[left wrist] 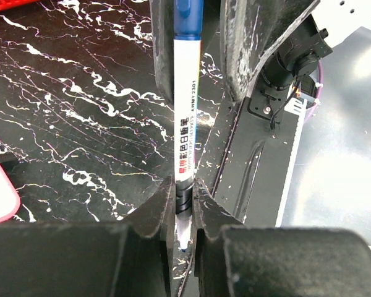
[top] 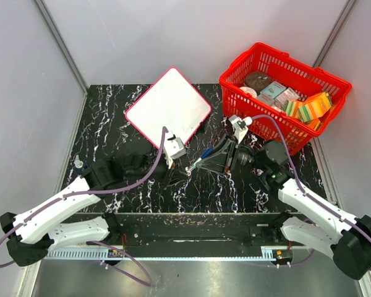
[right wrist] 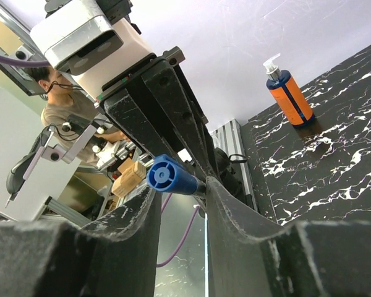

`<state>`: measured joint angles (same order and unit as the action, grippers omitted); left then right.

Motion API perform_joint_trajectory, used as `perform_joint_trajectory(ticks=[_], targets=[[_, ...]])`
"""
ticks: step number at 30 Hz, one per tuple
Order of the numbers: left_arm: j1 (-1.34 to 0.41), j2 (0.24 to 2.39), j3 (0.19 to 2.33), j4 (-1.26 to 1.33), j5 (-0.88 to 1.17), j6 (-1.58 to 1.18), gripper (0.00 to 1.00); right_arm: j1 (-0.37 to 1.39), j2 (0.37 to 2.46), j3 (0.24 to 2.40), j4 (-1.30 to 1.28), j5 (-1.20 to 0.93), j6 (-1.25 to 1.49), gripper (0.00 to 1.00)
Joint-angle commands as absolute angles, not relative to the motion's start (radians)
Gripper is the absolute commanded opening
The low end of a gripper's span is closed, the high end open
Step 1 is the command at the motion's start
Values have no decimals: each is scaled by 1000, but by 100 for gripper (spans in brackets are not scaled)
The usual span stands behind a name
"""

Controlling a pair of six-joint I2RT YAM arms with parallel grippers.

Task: Write a sentence on the whiteboard
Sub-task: Pass from the left arm to the right, then move the whiteboard to the center of the board.

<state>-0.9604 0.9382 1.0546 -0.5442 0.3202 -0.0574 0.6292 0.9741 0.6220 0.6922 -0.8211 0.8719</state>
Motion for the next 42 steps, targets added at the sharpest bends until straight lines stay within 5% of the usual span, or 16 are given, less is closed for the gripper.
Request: perform_joint_trajectory(ticks=[1, 10, 16, 20, 23, 24, 27, 42], targets=[[-960, 946, 1100, -499, 334, -71, 0, 650, 985, 627, 753, -818, 877, 38], [-960, 968, 1103, -499, 354, -71, 0, 652, 988, 630, 732, -811, 867, 28], [-960, 974, 1106, -499, 360, -67, 0, 652, 999, 643, 706, -808, 853, 0], [-960, 968, 1106, -500, 345, -67, 1, 650, 994, 641, 696, -807, 842, 0], [-960, 953, 1097, -500, 301, -80, 42, 652, 979, 638, 666, -781, 819, 0], [-960, 940, 1089, -499, 281, -86, 79, 652, 973, 635, 643, -772, 805, 0], [-960, 914, 1075, -494, 244, -106, 99, 650, 951, 630, 600, -736, 781, 0], [-908, 847, 1005, -437, 61, -233, 99, 652, 867, 638, 368, -572, 678, 0]])
